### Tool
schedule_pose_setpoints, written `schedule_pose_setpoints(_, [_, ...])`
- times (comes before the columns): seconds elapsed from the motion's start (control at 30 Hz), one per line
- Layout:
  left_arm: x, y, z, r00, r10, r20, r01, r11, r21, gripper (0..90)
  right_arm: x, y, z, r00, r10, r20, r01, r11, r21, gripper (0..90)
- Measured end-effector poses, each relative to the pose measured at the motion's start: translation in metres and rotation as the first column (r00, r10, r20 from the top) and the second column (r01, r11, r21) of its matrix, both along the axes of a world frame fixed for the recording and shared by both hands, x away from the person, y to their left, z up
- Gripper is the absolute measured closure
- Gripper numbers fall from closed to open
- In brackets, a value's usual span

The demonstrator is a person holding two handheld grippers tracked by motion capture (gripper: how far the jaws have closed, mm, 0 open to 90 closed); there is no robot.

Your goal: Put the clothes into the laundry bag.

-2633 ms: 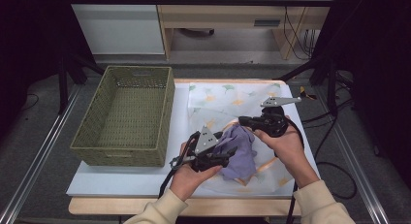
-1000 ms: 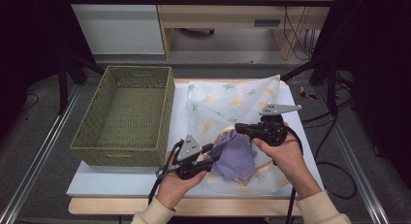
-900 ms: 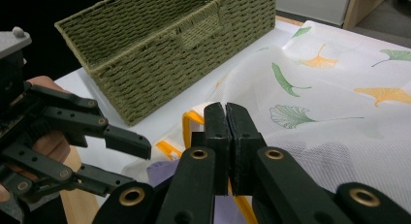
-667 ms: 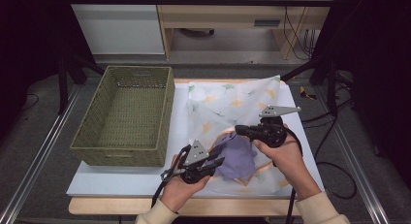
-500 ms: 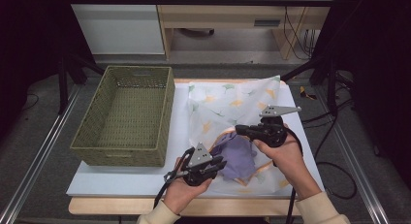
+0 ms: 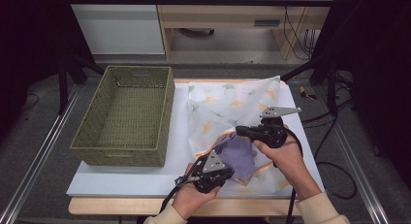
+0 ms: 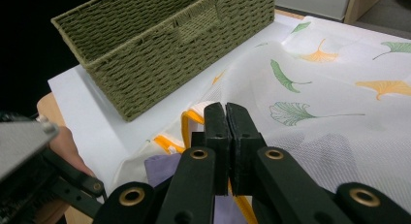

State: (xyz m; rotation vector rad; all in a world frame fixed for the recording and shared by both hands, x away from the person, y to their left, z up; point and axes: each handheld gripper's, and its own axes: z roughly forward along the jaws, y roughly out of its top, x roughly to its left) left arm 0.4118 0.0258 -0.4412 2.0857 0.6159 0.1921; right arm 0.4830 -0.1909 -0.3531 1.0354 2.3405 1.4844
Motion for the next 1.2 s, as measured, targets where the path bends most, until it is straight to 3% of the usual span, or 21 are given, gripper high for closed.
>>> schedule_pose_setpoints(0.13, [0.002,-0.004,-0.008,0.9991,-0.006,-0.041,0.006,1.0000,-0.006,84.3,0.000,0.000,0.000,1.0000,-0.004,-0.001,0.004,1.000,-0.001,88.8])
schedule_pose_setpoints(0.23, [0.005,-0.008,-0.012,0.9988,-0.010,-0.048,0.011,0.9999,0.012,84.4,0.000,-0.001,-0.001,1.0000,-0.003,-0.001,0.003,1.000,-0.004,88.8])
schedule_pose_setpoints(0.4, [0.014,-0.018,-0.018,0.9996,0.012,-0.027,-0.011,0.9988,0.047,85.3,-0.001,-0.001,0.000,1.0000,-0.007,-0.006,0.007,1.000,-0.008,88.8])
schedule_pose_setpoints(0.67, [0.032,-0.027,-0.021,0.9980,0.061,-0.016,-0.060,0.9961,0.066,89.6,-0.001,-0.005,-0.001,0.9998,-0.018,-0.002,0.018,1.000,-0.022,88.8])
schedule_pose_setpoints(1.2, [0.051,-0.036,-0.022,0.9949,0.101,-0.004,-0.100,0.9926,0.069,90.0,0.001,-0.011,-0.004,0.9993,-0.035,-0.010,0.035,0.999,-0.022,88.8])
